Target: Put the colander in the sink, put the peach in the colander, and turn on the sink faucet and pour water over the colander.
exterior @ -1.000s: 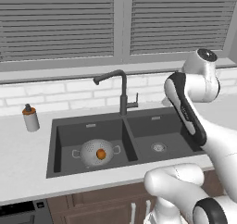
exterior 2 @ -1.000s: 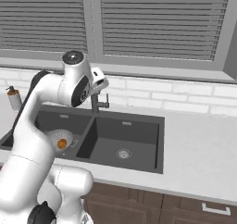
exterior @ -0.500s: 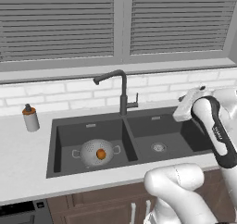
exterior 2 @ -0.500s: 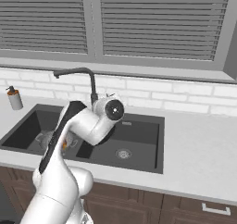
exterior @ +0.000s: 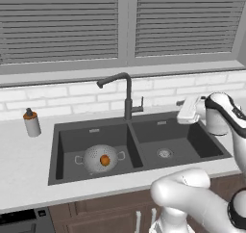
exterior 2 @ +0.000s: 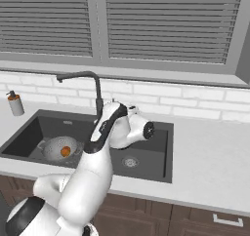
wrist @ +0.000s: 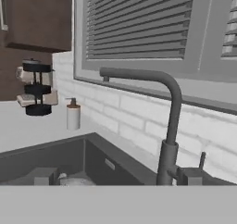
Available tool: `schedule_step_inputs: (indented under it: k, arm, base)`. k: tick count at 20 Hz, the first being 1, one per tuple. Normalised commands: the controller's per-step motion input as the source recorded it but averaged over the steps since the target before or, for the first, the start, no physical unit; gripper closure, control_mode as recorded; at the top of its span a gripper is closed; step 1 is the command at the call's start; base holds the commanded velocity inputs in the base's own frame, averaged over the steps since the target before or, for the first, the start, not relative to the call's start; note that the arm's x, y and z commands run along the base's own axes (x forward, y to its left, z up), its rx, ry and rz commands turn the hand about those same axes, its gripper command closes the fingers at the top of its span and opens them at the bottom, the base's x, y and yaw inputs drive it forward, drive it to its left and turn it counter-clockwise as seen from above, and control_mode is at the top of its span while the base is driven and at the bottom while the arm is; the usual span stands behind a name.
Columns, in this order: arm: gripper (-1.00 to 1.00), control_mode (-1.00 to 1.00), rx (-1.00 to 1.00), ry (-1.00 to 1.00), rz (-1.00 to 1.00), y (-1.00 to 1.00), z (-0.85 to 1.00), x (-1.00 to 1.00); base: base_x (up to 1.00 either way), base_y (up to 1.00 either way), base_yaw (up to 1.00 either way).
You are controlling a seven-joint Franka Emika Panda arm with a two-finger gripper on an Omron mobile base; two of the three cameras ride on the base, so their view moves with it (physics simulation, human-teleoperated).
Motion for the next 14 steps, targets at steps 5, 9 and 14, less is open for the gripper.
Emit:
schedule_step_inputs:
  k: [5, 9, 14]
  arm:
    - [-1.00, -1.00, 0.16, -0.03, 0.15, 0.03, -0.20, 0.76]
    - [-1.00, -1.00, 0.00, 0.00, 0.01, -0.02, -0.08, 0.56]
    - [-1.00, -1.00, -0.07, 0.00, 0.00, 0.06, -0.16, 0.45]
  base:
    - [0.00, 0.00, 0.00]
    - [0.00, 0.00, 0.00]
    - [0.00, 0.00, 0.00]
